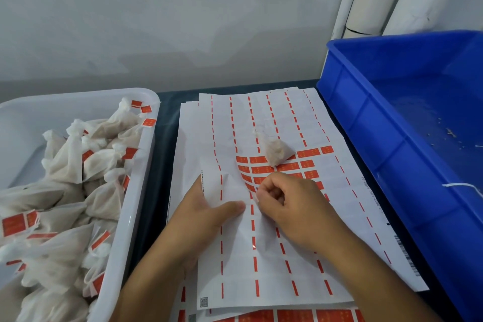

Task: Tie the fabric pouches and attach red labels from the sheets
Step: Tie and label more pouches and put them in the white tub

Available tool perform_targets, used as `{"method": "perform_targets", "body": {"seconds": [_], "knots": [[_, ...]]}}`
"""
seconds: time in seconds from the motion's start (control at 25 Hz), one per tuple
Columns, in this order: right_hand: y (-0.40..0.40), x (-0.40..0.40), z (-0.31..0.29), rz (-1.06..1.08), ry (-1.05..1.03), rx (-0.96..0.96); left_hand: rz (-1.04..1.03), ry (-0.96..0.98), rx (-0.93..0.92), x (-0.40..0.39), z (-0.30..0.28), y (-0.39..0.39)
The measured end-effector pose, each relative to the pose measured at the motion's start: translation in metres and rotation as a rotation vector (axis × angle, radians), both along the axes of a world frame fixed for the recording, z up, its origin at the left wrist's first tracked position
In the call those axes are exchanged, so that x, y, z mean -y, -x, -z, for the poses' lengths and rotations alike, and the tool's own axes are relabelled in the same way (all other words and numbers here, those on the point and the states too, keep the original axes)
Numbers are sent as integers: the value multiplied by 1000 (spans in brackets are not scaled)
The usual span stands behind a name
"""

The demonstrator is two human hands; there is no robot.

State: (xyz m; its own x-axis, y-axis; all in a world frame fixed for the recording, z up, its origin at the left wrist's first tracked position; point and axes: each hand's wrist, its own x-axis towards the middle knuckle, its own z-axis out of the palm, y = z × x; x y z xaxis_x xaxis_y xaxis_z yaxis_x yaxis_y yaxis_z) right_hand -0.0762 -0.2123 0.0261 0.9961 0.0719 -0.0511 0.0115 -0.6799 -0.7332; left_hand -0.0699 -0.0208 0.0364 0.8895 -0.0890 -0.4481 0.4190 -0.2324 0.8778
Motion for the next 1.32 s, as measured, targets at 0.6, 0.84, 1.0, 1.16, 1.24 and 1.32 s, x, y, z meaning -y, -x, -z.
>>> {"method": "perform_targets", "body": {"seconds": [0.6,0.84,1.0,1.16,1.24,1.32], "knots": [[-9,22,-26,262,-868,-191,93,-704,290,-20,12,0],[-10,24,-26,302,-1062,-230,96,-973,538,6,-5,2],[-11,26,-24,328,-1112,-181,135,-820,539,49,-11,-34],[-10,29,-23,336,-1182,-139,83,-775,548,80,-5,-72],[-10,29,-21,347,-1201,-140,43,-757,543,82,3,-84],[-11,30,-19,349,-1208,-142,-26,-655,558,80,10,-91]]}}
